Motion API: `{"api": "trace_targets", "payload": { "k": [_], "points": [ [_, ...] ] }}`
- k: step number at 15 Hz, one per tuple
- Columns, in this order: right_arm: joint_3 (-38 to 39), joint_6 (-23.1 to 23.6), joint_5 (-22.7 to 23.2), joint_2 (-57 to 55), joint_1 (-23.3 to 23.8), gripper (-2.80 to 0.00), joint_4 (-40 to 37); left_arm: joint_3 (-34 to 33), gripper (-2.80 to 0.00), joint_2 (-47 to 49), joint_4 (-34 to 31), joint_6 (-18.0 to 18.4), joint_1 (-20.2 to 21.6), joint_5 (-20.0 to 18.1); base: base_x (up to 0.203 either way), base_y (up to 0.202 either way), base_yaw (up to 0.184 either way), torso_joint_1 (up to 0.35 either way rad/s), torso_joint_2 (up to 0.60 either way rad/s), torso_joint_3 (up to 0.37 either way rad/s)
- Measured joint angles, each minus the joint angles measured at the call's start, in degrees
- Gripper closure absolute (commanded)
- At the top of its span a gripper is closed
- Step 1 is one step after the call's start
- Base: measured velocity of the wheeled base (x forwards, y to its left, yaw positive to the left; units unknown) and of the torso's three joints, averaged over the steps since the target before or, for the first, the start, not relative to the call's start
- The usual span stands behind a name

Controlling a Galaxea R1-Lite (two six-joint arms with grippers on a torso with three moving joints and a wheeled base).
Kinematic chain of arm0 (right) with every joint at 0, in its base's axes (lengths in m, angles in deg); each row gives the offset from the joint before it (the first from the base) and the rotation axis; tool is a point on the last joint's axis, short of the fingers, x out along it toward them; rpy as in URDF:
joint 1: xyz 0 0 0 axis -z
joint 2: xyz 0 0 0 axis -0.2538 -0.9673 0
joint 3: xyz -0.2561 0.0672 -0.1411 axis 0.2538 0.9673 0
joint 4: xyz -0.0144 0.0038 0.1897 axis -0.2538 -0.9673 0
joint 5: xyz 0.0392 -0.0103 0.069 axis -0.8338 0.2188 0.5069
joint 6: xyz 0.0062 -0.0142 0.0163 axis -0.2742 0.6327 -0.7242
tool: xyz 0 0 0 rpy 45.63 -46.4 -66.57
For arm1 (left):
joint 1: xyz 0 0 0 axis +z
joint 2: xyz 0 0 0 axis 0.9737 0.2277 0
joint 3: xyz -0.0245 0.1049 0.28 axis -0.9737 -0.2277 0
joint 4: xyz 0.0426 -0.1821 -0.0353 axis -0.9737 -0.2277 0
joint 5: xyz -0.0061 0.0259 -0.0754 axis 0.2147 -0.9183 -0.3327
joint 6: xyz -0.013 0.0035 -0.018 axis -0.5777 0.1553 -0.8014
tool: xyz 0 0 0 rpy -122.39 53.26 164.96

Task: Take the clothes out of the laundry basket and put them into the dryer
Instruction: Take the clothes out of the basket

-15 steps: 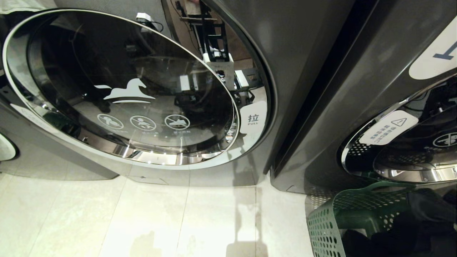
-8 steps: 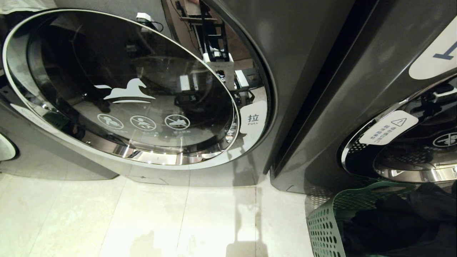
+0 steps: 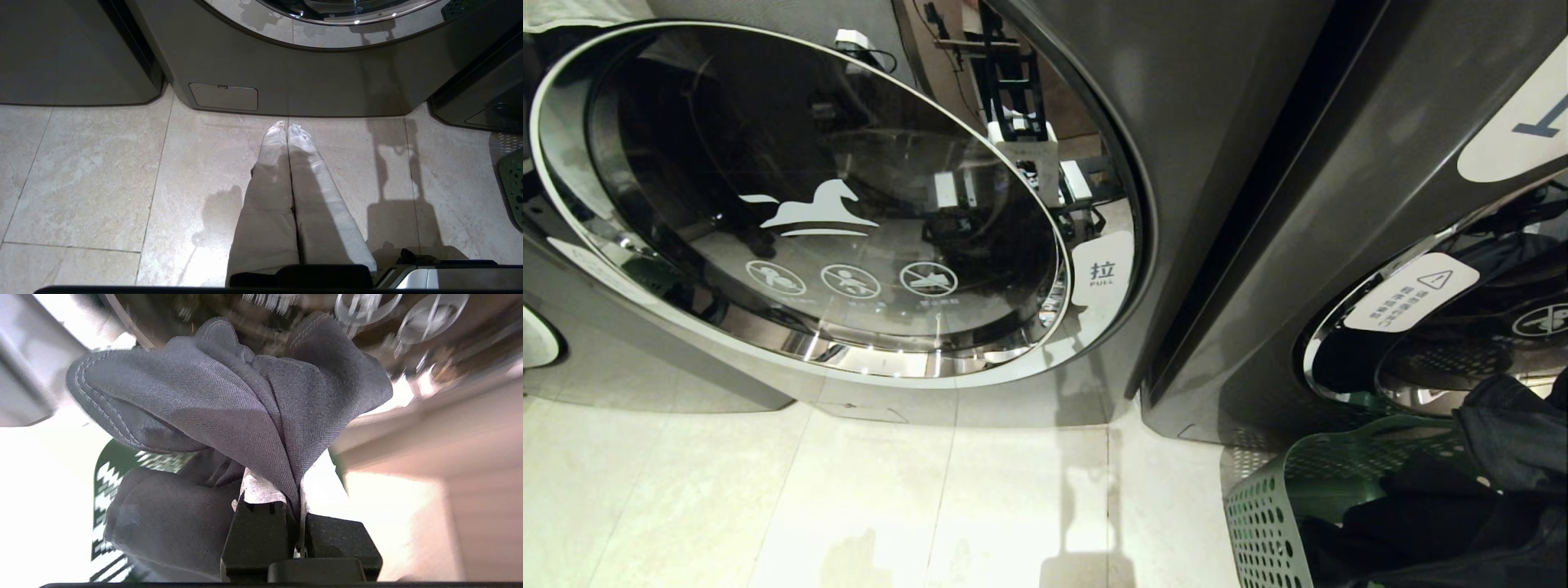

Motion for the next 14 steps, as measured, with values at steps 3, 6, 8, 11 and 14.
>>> {"api": "trace_targets", "payload": {
  "k": [3, 6, 8, 11, 14],
  "points": [
    [0.47, -5.82, 0.09, 5.24, -0.48, 0.00, -8.78, 0.00, 0.00, 0.00, -0.02, 0.00, 0.00, 0.00, 0.000, 0.000, 0.000, 0.000, 0.00, 0.000],
    [1.46, -7.13, 0.54, 10.68, -0.53, 0.00, -15.43, 0.00, 0.00, 0.00, 0.00, 0.00, 0.00, 0.01, 0.000, 0.000, 0.000, 0.000, 0.00, 0.000],
    [1.71, -7.38, 1.41, 13.22, -0.18, 0.00, -19.21, 0.00, 0.00, 0.00, 0.00, 0.00, 0.00, 0.00, 0.000, 0.000, 0.000, 0.000, 0.00, 0.000],
    [1.77, -7.24, 2.22, 15.06, 0.36, 0.00, -19.69, 0.00, 0.00, 0.00, 0.00, 0.00, 0.00, 0.00, 0.000, 0.000, 0.000, 0.000, 0.00, 0.000],
    [1.80, -7.44, 2.40, 16.17, 1.36, 0.00, -21.03, 0.00, 0.00, 0.00, 0.00, 0.00, 0.00, 0.00, 0.000, 0.000, 0.000, 0.000, 0.00, 0.000]
  ]
}}
